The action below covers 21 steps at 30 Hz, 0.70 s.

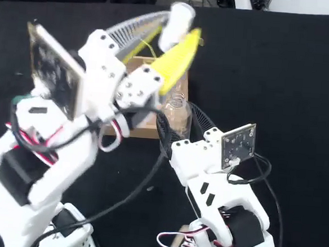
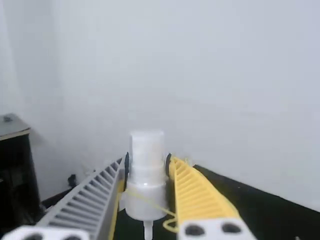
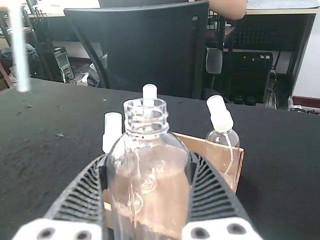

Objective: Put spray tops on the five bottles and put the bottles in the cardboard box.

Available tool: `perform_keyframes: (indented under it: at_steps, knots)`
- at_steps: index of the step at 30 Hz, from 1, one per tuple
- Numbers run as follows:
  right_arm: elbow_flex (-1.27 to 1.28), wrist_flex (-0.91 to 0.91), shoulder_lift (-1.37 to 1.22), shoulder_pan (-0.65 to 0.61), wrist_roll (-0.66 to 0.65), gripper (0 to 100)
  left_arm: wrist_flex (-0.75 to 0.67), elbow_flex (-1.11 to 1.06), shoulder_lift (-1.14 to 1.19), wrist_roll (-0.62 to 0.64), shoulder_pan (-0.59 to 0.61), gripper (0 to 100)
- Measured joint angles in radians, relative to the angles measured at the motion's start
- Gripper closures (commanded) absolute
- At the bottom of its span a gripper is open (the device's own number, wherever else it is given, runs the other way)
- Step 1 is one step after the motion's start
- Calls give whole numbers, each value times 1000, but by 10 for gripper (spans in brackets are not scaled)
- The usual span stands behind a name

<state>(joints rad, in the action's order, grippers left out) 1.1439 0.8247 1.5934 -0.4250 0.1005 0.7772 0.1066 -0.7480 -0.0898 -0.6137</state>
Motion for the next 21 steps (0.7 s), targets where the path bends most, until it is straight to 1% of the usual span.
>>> perform_keyframes:
  at_steps: [5, 8, 12, 15, 21]
  knots:
    - [0, 0, 0, 0, 0, 987, -282, -213, -44, 0, -15, 970]
    - [0, 0, 0, 0, 0, 987, -397, -285, -48, 0, -25, 970]
    - [0, 0, 0, 0, 0, 987, -443, -299, -54, 0, -18, 970]
    - [0, 0, 0, 0, 0, 987, -448, -308, -54, 0, -18, 970]
    - [0, 0, 0, 0, 0, 987, -454, -404, -54, 0, -18, 970]
